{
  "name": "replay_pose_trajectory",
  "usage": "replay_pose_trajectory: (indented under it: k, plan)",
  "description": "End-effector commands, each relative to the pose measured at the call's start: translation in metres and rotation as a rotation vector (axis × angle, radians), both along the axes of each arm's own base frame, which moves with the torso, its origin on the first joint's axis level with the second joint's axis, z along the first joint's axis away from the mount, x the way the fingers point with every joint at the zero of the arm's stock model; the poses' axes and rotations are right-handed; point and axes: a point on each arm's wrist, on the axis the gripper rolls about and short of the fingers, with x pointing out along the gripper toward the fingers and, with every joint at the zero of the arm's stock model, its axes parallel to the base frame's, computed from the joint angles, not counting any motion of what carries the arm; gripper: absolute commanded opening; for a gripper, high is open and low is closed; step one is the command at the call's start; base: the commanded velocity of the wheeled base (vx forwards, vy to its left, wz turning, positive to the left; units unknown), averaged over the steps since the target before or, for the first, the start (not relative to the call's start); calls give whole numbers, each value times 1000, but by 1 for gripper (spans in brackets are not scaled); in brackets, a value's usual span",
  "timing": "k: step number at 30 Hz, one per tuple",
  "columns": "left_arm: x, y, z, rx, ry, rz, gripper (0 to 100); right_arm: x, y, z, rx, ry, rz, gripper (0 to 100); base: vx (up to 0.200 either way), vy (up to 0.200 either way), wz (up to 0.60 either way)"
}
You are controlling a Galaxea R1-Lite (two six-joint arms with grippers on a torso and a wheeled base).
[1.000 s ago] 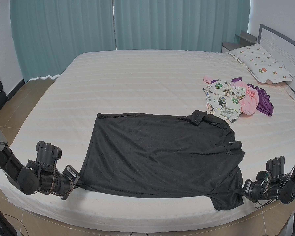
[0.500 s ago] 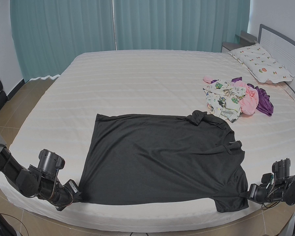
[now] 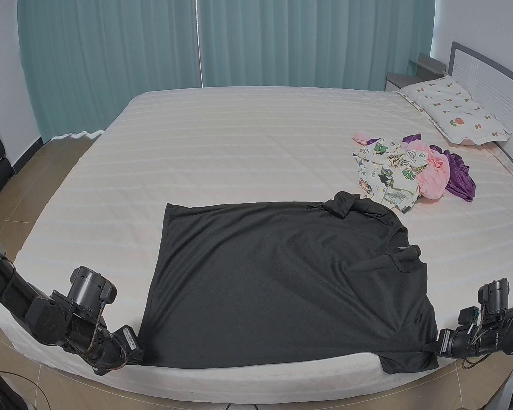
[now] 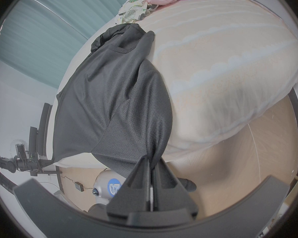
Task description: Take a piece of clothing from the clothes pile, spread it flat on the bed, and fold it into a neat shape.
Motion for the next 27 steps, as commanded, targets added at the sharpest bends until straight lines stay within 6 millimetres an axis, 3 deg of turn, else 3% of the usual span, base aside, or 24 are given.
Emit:
replay_pose_trajectory:
  k: [1, 2, 3, 4, 12, 18, 21, 25, 27]
  plan:
    - [-4, -1, -1, 12, 24, -24, 0, -4, -3, 0, -12, 4, 2, 0, 0, 0, 0]
    - [-4, -2, -1, 13, 27, -29, 0, -4, -3, 0, -13, 5, 4, 0, 0, 0, 0]
    - [-5, -2, -2, 19, 43, -36, 100, -4, -3, -2, -16, 12, 4, 0, 0, 0, 0]
    - [-5, -2, -2, 19, 42, -36, 100, -4, -3, -2, -15, 16, 4, 100, 0, 0, 0]
    - [0, -2, 3, -3, 13, -30, 100, 3, -6, 8, -10, -63, -22, 100, 0, 0, 0]
    - [11, 7, 25, -80, -86, 22, 100, 27, -12, 42, 88, -240, -168, 100, 0, 0, 0]
    - [14, 12, 40, -123, -148, 51, 100, 47, 1, 52, 187, -271, -193, 100, 0, 0, 0]
    - [14, 13, 41, -132, -156, 56, 100, 70, 16, 59, 271, -283, -203, 100, 0, 0, 0]
    - [19, 17, 41, -153, -188, 103, 100, 92, 29, 67, 340, -297, -233, 100, 0, 0, 0]
